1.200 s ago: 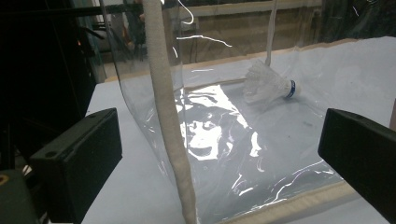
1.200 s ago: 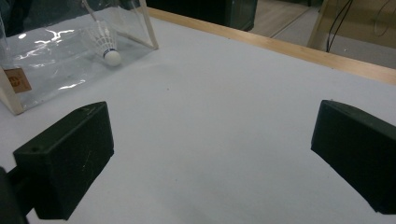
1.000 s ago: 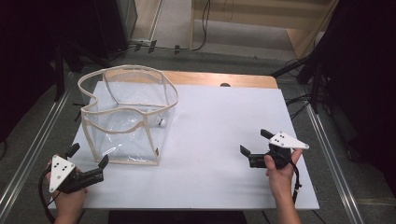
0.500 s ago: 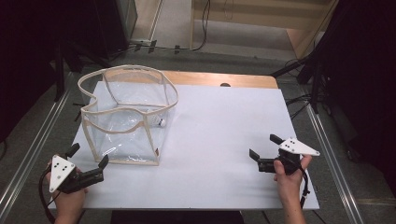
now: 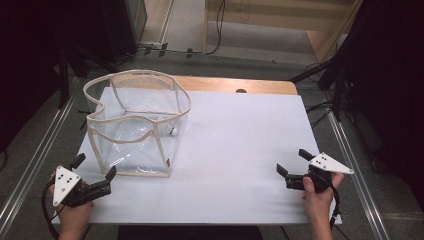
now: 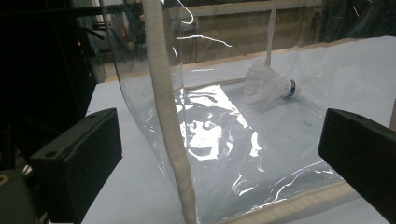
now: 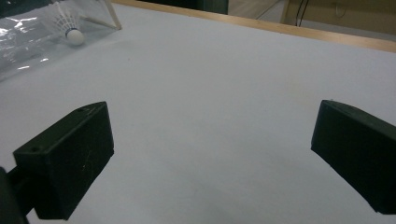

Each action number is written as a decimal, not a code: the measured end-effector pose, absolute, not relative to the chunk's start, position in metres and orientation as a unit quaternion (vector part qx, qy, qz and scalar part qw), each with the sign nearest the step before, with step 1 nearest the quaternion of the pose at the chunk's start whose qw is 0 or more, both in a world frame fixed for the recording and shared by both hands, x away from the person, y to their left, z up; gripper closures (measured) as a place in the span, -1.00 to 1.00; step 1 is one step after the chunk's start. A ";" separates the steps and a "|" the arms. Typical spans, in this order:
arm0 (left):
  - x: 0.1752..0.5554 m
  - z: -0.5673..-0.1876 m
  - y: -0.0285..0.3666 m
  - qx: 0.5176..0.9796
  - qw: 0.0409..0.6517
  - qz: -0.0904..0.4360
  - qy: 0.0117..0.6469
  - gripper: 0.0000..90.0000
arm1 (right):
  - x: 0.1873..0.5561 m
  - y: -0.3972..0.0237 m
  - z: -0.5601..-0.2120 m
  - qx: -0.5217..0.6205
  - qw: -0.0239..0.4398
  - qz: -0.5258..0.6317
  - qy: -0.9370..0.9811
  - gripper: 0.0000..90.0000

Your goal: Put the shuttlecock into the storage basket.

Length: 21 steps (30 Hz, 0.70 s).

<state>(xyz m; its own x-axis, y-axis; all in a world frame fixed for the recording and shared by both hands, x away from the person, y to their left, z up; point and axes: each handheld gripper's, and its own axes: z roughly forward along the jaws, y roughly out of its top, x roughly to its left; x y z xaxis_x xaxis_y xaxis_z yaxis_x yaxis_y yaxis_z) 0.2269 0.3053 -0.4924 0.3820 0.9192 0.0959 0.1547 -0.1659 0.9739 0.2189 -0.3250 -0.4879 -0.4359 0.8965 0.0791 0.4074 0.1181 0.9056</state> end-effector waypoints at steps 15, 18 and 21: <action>0.227 -0.492 0.305 0.662 0.503 0.380 0.406 -0.99 | 0.209 -0.350 -0.502 0.474 0.258 0.486 0.687 -1.00; 0.227 -0.492 0.306 0.662 0.503 0.380 0.406 -0.99 | 0.208 -0.354 -0.504 0.479 0.259 0.490 0.681 -1.00; 0.227 -0.492 0.306 0.661 0.504 0.379 0.406 -0.99 | 0.207 -0.358 -0.507 0.487 0.259 0.490 0.675 -1.00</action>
<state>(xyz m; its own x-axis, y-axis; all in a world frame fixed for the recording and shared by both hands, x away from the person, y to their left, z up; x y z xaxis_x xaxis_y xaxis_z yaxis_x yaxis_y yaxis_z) 0.2269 0.3062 -0.4922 0.3826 0.9194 0.0916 0.1550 -0.1616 0.9746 0.2068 -0.3580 -0.5069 -0.3921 0.9111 0.1270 0.4035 0.0462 0.9138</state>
